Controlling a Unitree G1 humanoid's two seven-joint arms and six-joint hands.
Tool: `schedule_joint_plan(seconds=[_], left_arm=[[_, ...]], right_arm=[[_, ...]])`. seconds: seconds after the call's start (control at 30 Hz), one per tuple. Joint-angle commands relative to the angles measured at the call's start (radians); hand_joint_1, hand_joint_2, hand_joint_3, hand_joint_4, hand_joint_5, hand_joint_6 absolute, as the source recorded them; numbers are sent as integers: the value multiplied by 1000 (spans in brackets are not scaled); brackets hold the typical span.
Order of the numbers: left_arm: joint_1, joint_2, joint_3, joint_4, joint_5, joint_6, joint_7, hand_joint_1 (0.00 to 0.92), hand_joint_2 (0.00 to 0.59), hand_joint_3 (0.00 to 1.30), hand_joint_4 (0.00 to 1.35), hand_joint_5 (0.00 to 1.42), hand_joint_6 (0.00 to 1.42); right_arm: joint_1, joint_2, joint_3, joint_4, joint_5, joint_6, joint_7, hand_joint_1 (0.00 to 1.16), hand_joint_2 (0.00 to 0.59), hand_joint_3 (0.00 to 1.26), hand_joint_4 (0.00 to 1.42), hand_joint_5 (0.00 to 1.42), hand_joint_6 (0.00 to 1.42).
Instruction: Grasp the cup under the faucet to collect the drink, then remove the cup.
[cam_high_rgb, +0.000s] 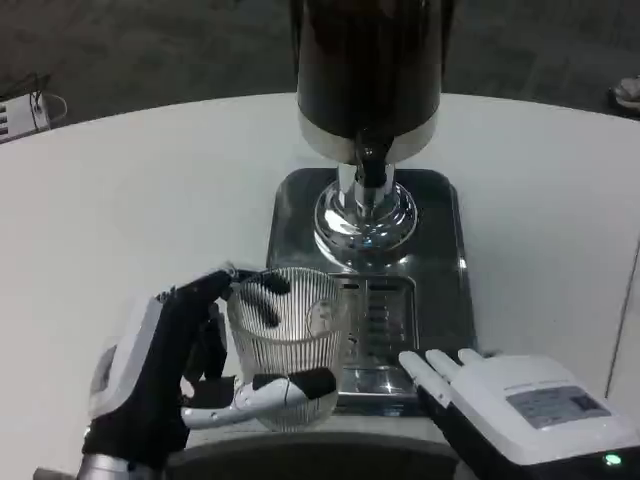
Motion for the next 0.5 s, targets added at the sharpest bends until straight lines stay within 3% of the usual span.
schedule_joint_plan(seconds=[0.03,0.27,0.5], left_arm=[[-94,-2,-22,94,41,14,75,586,0,976,1123,1313,1424],[-220,2,-70,241,88,38,147,586,0,976,1123,1313,1424],[-347,-1,-128,367,124,65,200,587,0,976,1119,1313,1424]], right_arm=[[19,-7,-22,-29,25,-4,-7,458,466,0,0,0,0],[35,-16,-56,-54,51,-6,-3,458,466,0,0,0,0],[55,3,-73,-57,55,-23,-18,458,466,0,0,0,0]])
